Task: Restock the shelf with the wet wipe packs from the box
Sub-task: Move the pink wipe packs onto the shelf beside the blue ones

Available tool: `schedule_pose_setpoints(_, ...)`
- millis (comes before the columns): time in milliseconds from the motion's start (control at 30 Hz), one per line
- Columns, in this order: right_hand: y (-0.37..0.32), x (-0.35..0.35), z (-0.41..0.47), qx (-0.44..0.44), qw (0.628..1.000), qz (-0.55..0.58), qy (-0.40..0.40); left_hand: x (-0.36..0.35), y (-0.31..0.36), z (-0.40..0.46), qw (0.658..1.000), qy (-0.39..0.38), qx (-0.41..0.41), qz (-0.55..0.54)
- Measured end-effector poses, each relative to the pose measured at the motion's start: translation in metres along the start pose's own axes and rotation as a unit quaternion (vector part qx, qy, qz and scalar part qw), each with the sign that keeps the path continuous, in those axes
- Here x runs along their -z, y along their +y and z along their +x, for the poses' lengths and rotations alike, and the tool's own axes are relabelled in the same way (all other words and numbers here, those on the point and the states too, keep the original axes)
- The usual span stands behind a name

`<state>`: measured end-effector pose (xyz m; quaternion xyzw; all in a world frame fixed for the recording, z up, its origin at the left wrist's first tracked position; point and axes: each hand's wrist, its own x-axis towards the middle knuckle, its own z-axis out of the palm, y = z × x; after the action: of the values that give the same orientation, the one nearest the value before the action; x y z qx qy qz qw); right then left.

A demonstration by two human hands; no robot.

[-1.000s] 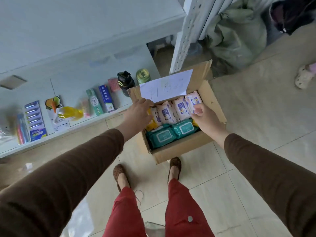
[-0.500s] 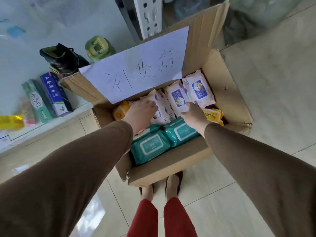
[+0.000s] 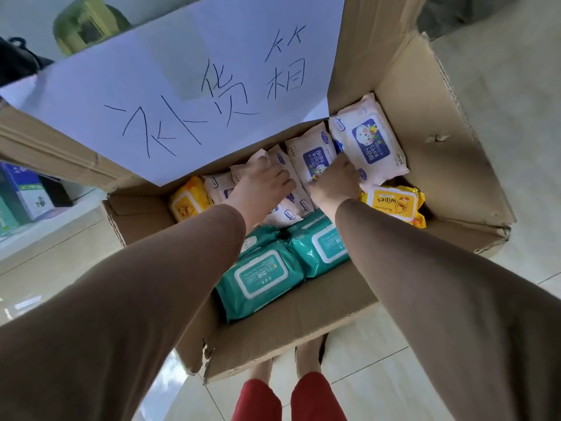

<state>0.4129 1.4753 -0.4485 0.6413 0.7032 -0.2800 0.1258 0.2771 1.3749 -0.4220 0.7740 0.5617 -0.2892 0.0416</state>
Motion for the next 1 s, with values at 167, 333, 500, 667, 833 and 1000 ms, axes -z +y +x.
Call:
schedule_pose_setpoints(167,0.001,0.007,0.008,-0.013,0.998,-0.054,-0.020,0.002,-0.004,-0.008,0.998,0.014,-0.011,0.054)
schedule_pose_setpoints(333,0.003,0.026,-0.008,-0.024,0.981,0.179,-0.066,0.019,-0.013,-0.023,0.998,-0.036,0.002,-0.054)
schedule_pose_setpoints(500,0.001,0.086,-0.063,-0.022,0.951,0.305,-0.043,0.073,-0.024,-0.086,0.982,0.000,0.107,-0.157)
schedule_pose_setpoints(667,-0.008,0.164,-0.159,0.013,0.949,0.288,-0.125,0.137,-0.042,-0.192,0.921,-0.014,0.228,-0.316)
schedule_pose_setpoints(833,-0.056,0.243,-0.285,0.164,0.967,0.141,-0.134,0.208,-0.079,-0.335,0.853,-0.030,0.269,-0.446)
schedule_pose_setpoints(1000,-0.141,0.299,-0.415,0.247,0.936,0.218,-0.126,0.255,-0.121,-0.496,0.824,0.017,0.327,-0.462)
